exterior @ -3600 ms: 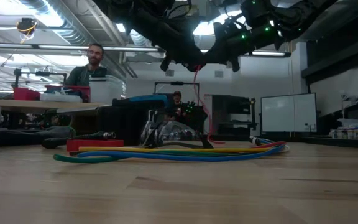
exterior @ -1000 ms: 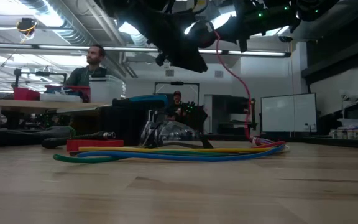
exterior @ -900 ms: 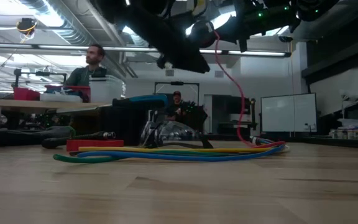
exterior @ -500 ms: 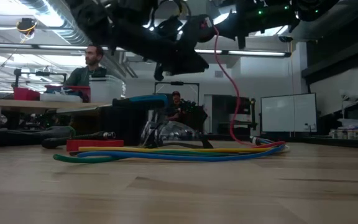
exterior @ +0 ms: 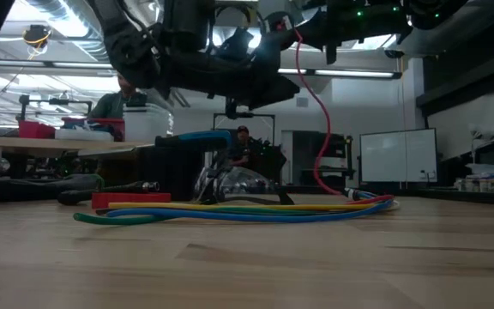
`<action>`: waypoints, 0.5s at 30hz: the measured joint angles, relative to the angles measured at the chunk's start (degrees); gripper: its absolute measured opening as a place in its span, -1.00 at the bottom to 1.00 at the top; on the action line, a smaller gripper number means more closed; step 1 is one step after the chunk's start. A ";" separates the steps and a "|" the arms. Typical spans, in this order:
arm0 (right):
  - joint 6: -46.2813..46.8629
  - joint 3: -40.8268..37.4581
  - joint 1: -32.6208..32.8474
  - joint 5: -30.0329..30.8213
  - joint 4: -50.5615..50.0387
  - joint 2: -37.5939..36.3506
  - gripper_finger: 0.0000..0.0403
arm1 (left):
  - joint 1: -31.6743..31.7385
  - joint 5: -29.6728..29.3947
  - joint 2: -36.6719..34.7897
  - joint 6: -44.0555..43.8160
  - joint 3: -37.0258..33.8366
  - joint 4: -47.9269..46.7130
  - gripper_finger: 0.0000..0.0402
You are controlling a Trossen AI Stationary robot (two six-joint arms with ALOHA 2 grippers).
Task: Coil cords
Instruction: Coil the red wire on the spool
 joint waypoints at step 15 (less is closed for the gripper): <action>0.24 0.00 0.02 -4.41 2.96 0.11 -1.00 | 0.09 5.65 0.15 7.09 2.77 2.41 -0.64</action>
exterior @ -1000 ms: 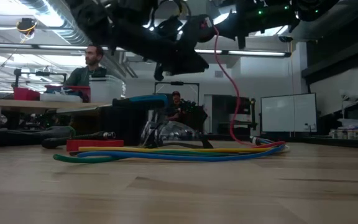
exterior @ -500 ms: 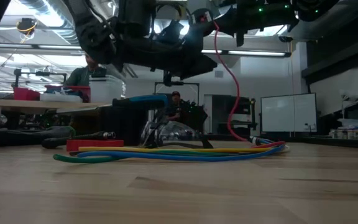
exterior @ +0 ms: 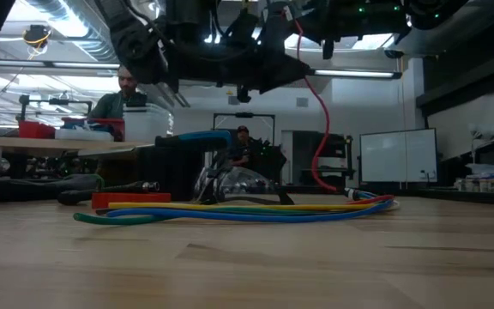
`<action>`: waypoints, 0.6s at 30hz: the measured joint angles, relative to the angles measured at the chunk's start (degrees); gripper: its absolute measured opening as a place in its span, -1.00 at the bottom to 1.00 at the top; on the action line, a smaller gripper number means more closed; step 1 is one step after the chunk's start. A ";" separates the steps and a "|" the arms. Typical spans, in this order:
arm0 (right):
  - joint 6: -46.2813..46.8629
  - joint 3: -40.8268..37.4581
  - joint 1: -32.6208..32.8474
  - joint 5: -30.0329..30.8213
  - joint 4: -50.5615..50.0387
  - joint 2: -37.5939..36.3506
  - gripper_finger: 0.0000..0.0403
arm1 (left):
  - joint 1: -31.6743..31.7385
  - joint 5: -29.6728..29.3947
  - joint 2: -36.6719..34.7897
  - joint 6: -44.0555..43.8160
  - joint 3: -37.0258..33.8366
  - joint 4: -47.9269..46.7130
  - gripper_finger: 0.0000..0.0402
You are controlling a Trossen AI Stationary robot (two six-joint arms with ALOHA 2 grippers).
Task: Coil cords
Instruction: Coil the red wire on the spool
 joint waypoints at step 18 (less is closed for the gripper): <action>0.40 0.00 0.02 -4.74 1.23 0.04 -1.00 | 0.61 -0.12 0.00 -1.71 0.46 -3.86 -0.64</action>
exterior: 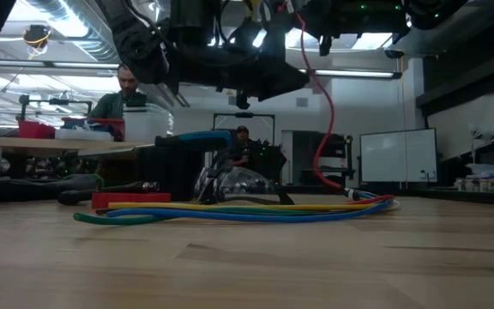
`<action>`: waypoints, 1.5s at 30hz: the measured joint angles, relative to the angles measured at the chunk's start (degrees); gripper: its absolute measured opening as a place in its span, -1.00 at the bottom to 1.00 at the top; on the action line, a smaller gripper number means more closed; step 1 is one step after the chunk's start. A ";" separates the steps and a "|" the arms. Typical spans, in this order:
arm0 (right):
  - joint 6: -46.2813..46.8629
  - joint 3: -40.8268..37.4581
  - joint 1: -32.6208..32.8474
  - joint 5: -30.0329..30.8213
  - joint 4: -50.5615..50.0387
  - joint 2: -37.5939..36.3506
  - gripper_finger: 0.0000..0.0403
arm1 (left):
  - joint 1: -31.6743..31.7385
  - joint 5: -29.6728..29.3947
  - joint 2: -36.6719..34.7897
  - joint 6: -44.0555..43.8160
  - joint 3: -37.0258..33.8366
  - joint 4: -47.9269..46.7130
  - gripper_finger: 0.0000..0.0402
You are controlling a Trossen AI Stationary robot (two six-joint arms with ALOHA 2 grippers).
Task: Coil cords
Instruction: Coil the red wire on the spool
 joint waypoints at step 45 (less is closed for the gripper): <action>-0.02 0.07 0.00 -0.25 1.72 0.00 -1.00 | 0.53 5.62 -0.09 3.54 2.36 -0.65 -0.64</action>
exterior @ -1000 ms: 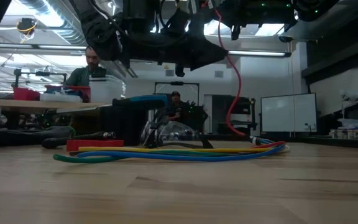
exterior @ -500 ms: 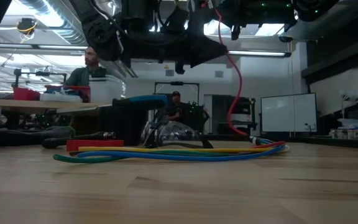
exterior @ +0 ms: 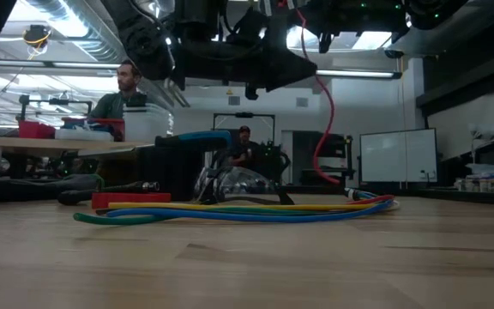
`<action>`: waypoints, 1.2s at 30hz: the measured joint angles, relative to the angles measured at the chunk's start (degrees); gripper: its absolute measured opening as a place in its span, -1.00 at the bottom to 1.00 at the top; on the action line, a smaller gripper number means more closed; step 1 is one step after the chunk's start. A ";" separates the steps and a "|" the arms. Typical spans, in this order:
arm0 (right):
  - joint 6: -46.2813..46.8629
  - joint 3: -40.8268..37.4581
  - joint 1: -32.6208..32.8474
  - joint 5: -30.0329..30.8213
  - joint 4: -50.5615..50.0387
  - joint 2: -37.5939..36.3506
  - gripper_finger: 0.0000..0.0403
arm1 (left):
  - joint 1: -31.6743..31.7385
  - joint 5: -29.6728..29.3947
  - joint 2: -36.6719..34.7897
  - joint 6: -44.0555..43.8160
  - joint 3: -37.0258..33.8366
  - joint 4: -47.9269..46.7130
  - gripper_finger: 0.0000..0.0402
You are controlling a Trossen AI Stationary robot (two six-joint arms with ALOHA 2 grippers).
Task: Coil cords
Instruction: Coil the red wire on the spool
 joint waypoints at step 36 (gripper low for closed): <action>-1.72 0.00 -0.09 -0.04 -7.03 -0.22 -1.00 | 0.98 -6.96 -0.20 -9.80 0.00 -11.22 -1.00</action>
